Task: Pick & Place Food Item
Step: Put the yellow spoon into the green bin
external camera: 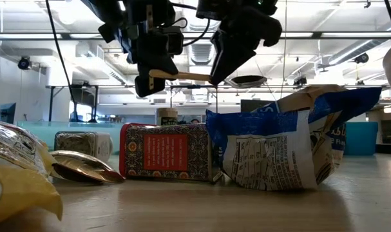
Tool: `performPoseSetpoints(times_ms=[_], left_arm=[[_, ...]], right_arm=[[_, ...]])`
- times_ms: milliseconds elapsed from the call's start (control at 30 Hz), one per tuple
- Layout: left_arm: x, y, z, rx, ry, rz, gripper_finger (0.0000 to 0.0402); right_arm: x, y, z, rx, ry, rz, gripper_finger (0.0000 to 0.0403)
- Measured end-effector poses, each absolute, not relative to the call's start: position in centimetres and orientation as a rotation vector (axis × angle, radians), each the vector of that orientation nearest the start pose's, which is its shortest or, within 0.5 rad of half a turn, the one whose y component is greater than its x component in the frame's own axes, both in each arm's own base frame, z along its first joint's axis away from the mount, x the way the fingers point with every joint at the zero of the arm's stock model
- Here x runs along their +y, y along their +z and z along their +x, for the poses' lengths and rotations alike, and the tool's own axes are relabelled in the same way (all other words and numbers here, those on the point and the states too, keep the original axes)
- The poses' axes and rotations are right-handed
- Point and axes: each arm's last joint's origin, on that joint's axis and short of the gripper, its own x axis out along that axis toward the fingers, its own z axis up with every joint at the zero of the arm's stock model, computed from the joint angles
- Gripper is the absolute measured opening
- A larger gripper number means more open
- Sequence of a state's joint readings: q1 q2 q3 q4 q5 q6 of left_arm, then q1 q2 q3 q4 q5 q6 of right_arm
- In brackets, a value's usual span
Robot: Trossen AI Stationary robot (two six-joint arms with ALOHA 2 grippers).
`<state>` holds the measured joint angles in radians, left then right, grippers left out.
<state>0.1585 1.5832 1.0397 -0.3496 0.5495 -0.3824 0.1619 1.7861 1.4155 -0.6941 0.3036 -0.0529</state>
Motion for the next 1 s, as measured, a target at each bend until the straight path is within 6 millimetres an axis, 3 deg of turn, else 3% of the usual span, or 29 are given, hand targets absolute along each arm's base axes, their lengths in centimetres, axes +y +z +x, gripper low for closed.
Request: performPoseSetpoints(times_ms=[400,733,1000], left_arm=[[3.8,22.8,31.3,0.937,-0.152,-0.661,0.0016],[4.8,26.8,27.5,0.893,0.014,-0.573,0.0016],[4.8,26.8,25.0,0.974,0.153,-0.534,0.0016]], right_arm=[[5.1,24.5,36.9,1.036,-0.152,-0.235,0.0188],[5.1,25.7,37.2,0.924,-0.246,-0.14,0.0195],[5.9,28.0,37.5,0.696,-0.427,-0.197,0.0195]])
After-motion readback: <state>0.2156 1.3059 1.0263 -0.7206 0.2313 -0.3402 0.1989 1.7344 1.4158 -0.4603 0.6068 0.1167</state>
